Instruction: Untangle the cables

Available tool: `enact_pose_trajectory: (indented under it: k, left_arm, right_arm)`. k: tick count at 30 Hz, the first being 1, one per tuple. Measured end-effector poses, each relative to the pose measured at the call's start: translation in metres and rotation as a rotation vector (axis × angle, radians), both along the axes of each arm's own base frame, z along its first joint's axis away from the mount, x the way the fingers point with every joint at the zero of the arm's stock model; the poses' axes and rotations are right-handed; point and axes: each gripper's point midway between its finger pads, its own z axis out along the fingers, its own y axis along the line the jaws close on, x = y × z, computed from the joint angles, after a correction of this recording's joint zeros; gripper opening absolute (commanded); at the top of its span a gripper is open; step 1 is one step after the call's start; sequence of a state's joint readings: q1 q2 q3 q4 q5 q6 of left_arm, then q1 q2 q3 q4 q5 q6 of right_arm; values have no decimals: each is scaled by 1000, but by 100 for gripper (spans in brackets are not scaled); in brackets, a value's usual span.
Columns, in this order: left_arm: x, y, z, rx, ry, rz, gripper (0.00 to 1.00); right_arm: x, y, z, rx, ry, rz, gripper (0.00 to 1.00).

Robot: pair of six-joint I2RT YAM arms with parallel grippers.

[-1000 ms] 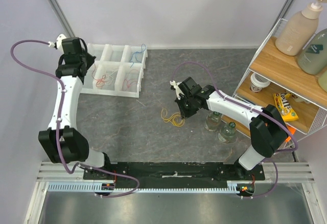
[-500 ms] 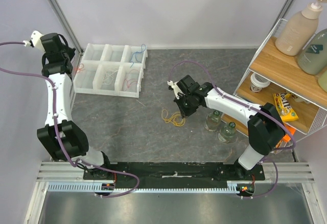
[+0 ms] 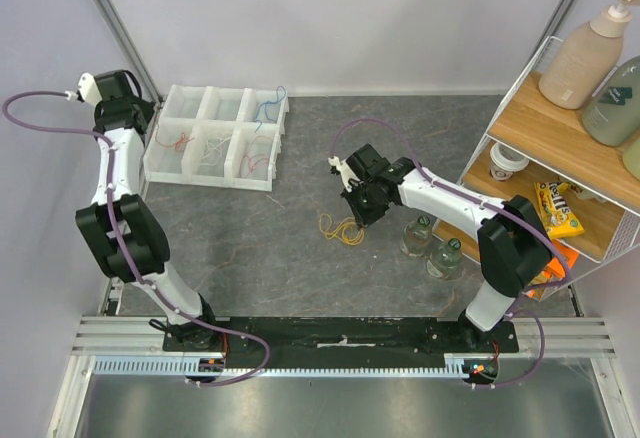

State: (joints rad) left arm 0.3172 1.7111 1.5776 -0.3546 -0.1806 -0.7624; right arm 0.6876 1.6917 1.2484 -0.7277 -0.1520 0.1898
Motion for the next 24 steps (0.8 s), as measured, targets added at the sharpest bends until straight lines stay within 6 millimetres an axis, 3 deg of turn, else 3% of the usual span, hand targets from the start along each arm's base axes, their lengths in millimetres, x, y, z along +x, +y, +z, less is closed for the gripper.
enact_pose_trajectory:
  k: [8, 9, 11, 13, 15, 16, 20, 24]
  left_arm:
    - [20, 5, -83, -81, 157, -9, 2]
    - [22, 4, -91, -93, 176, -16, 6]
    - [28, 2, -101, -116, 202, -35, 18]
    - [31, -1, -107, -131, 217, -49, 44]
    - [28, -3, -111, -141, 237, -58, 89]
    - [26, -4, -113, -144, 249, -58, 93]
    - [19, -7, -111, -157, 268, -63, 94]
    - [1, -18, -93, -168, 248, -83, 90]
  right_arm:
    - [13, 0, -2, -4, 7, -22, 0]
    - [14, 0, -2, -4, 7, -23, 0]
    - [14, 1, -1, -4, 8, -23, 0]
    - [13, 0, -1, -6, 10, -23, 0]
    - [13, 0, -1, -6, 10, -23, 0]
    - [13, 0, -1, -6, 10, -23, 0]
    - [13, 1, -1, -2, 14, -26, 0]
    - [11, 4, 0, 15, 29, -38, 0]
